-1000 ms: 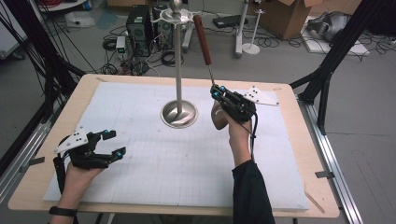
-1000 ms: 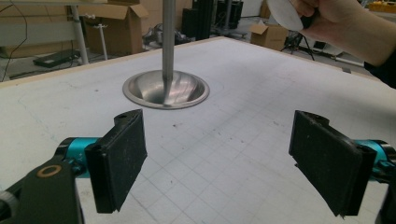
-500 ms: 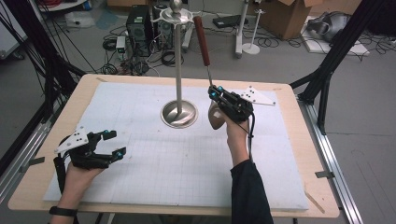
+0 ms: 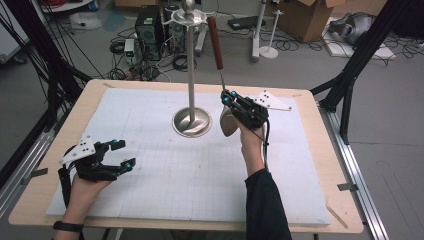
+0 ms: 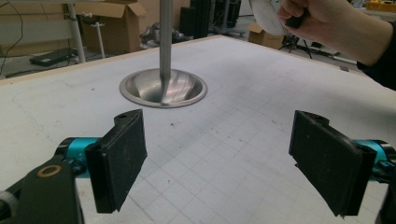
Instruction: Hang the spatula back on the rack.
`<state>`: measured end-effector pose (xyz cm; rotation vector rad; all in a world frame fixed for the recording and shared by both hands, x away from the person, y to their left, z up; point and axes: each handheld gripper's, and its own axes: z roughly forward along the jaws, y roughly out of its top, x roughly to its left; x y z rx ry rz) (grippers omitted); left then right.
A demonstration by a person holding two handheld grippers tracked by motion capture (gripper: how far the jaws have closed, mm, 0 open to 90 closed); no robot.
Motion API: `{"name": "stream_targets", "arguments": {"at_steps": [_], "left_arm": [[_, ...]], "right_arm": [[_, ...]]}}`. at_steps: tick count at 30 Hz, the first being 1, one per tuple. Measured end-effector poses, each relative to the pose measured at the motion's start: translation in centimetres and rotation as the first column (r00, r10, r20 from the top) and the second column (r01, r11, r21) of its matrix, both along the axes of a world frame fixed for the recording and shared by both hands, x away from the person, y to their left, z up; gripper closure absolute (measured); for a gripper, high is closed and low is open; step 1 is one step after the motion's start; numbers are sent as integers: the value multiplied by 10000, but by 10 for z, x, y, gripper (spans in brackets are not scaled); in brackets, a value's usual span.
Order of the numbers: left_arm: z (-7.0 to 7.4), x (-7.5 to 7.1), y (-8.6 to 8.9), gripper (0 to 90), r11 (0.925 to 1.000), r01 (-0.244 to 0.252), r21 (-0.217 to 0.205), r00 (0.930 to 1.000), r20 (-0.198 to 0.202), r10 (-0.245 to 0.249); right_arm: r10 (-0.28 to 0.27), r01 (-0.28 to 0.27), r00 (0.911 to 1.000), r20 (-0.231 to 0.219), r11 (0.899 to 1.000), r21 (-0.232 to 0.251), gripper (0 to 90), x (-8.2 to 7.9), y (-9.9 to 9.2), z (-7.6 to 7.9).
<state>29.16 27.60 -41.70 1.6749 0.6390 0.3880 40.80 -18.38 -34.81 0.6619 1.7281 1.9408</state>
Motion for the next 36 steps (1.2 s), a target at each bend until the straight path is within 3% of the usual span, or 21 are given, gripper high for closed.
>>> {"name": "stream_targets", "arguments": {"at_steps": [20, 36], "left_arm": [[-1, 0, -1, 191, 10000, 50, 50, 10000, -10, -50], [-1, 1, -2, 191, 9999, 115, 56, 9999, -36, -115]], "right_arm": [[-239, 230, 9996, -173, 9984, -520, 836, 5, 10, -2], [-239, 219, 9993, -291, 9975, -665, 838, 8, 17, 2]]}}
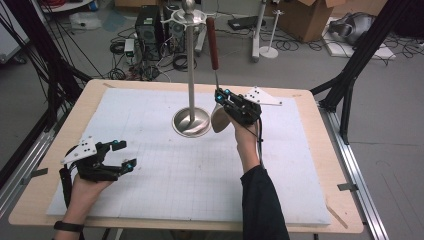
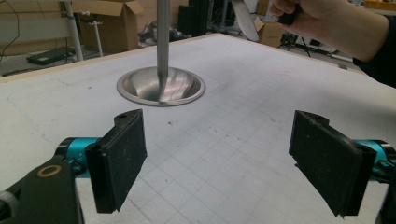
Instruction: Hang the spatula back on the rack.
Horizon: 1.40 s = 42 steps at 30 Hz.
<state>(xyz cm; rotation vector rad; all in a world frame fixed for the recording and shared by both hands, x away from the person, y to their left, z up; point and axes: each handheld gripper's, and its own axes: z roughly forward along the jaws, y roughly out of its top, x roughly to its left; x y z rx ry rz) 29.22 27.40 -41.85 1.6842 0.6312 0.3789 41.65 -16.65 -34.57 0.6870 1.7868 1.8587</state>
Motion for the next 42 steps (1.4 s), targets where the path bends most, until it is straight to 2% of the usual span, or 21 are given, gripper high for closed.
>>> {"name": "stream_targets", "arguments": {"at_steps": [14, 36, 42], "left_arm": [[-1, 0, -1, 191, 10000, 5, 36, 10000, -20, -5], [-2, -1, -3, 191, 10000, 63, 63, 10000, -58, -62], [-2, -1, -3, 191, 10000, 50, 25, 10000, -57, -50]], "right_arm": [[41, -41, 10000, -3, 10000, -30, 838, 3, 3, 0], [39, -47, 9994, -341, 9997, -228, 835, 7, 10, 1], [-22, 17, 9997, -242, 9998, -203, 826, 8, 12, 2]]}}
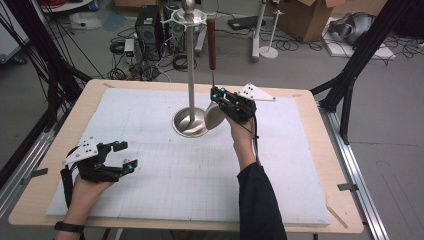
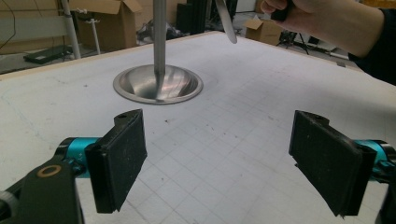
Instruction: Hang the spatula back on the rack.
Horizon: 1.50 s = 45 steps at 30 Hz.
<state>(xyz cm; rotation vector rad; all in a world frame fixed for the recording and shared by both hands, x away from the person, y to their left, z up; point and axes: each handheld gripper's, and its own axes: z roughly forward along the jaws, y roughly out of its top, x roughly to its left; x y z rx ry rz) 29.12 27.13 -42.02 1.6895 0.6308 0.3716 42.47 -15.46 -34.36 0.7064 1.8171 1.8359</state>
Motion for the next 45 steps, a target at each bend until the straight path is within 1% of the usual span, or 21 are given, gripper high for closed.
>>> {"name": "stream_targets", "arguments": {"at_steps": [2, 4, 5, 6, 8, 9, 12, 14, 17, 21, 27, 28, 31, 32, 38, 39, 40, 45], "left_arm": [[0, 0, 0, 191, 10000, 24, 16, 10000, 9, -24], [0, 0, -1, 191, 10000, 26, -16, 10000, 31, -26], [0, 0, -1, 191, 10000, 31, -17, 10000, 25, -31], [0, 0, -1, 191, 10000, 25, 21, 10000, 44, -25], [0, 0, -1, 191, 10000, 66, 33, 10000, 16, -66], [0, 0, -1, 191, 10000, 63, 44, 10000, 21, -63], [0, 0, -1, 191, 10000, 42, 16, 10000, 42, -42], [0, 0, -1, 191, 10000, 41, 5, 10000, 20, -41], [0, 0, -2, 191, 10000, 72, 23, 10000, 16, -72], [0, 0, -2, 191, 10000, 82, 40, 10000, 23, -82], [0, 0, -3, 191, 10000, 89, 43, 10000, -1, -89], [0, 0, -3, 191, 10000, 90, 38, 10000, 1, -90], [0, 0, -2, 191, 10000, 79, 50, 10000, 38, -79], [0, 0, -2, 191, 10000, 77, 51, 10000, 35, -77], [0, 0, -2, 191, 9999, 73, 68, 10000, 25, -74], [0, 0, -2, 191, 9999, 71, 79, 10000, 25, -71], [0, 0, -2, 191, 9999, 74, 91, 10000, 13, -74], [1, -1, -2, 191, 9999, 75, 86, 10000, 43, -75]], "right_arm": [[3, -3, 10000, 8, 9999, 139, 826, 0, -1, 2], [-74, 74, 10000, 14, 10000, -36, 833, 0, 0, 4], [-24, 23, 10000, -16, 10000, -59, 834, 0, 1, 4], [-67, 67, 10000, 42, 10000, -74, 834, 0, 1, 4], [-4, 4, 10000, -16, 10000, -23, 833, 1, 2, 3], [-59, 59, 10000, -3, 10000, -13, 832, 0, 3, 3], [-10, 10, 10000, -26, 10000, -66, 828, 0, 4, 4], [-74, 74, 10000, 45, 9999, -96, 808, 0, 4, 4], [-126, 126, 9999, 50, 9999, -6, 792, -1, 2, 5], [-254, 254, 9997, -71, 9997, 0, 765, -1, 0, 5], [-270, 270, 9996, 37, 9996, -37, 753, -2, 0, 7], [-285, 285, 9996, 7, 9996, -4, 753, -3, 0, 7], [-366, 368, 9992, 144, 9993, -119, 763, -3, -1, 8], [-369, 370, 9992, 122, 9992, -133, 770, -4, -1, 8], [-333, 335, 9992, 232, 9994, -94, 803, -6, -4, 12], [-276, 277, 9995, 181, 9996, -83, 812, -7, -4, 12], [-312, 317, 9991, 282, 9994, -162, 813, -7, -5, 12], [-342, 347, 9991, 246, 9992, -210, 819, -10, -7, 13]]}}
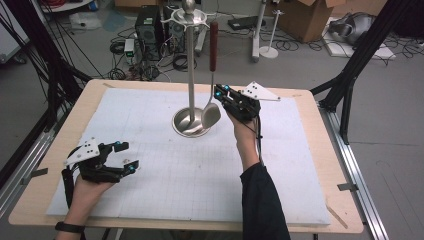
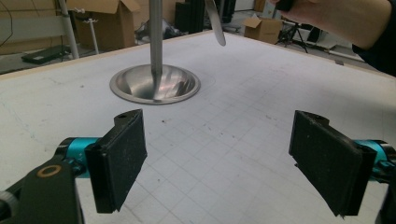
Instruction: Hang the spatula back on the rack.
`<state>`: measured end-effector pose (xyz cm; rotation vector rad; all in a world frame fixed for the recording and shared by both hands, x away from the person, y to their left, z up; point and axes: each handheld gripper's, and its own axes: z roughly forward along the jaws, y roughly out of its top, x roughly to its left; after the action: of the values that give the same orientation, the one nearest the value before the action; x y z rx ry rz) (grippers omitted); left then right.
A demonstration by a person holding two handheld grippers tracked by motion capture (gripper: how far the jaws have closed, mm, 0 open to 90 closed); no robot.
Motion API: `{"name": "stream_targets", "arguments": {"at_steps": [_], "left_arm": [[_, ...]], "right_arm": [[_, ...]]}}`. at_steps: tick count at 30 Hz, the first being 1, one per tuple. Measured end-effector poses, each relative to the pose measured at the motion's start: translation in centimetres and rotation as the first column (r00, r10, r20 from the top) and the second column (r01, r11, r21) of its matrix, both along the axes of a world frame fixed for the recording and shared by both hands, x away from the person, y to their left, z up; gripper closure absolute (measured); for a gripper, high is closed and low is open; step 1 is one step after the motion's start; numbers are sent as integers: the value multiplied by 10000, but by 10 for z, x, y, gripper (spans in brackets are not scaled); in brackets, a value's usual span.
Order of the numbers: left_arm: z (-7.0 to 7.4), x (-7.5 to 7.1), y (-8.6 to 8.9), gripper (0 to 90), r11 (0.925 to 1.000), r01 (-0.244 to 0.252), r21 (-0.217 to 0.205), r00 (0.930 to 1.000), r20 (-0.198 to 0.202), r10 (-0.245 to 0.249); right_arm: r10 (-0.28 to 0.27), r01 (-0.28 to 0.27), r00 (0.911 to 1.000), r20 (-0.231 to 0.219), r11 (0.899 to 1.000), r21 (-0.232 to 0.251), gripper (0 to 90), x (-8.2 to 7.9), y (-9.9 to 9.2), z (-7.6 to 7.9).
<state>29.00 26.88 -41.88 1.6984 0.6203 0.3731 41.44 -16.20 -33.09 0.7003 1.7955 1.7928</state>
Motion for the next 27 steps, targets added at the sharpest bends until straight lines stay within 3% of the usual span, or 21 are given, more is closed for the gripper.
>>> {"name": "stream_targets", "arguments": {"at_steps": [16, 27], "left_arm": [[4, 5, -3, 190, 9999, 73, 113, 10000, 12, -73], [14, 7, 1, 181, 10000, -71, -31, 9994, 341, 72]], "right_arm": [[-428, 446, 9986, 300, 9971, -614, 669, -45, -42, 6], [-1517, 1498, 9884, -39, 9793, -1363, 395, -88, -74, -1]]}}
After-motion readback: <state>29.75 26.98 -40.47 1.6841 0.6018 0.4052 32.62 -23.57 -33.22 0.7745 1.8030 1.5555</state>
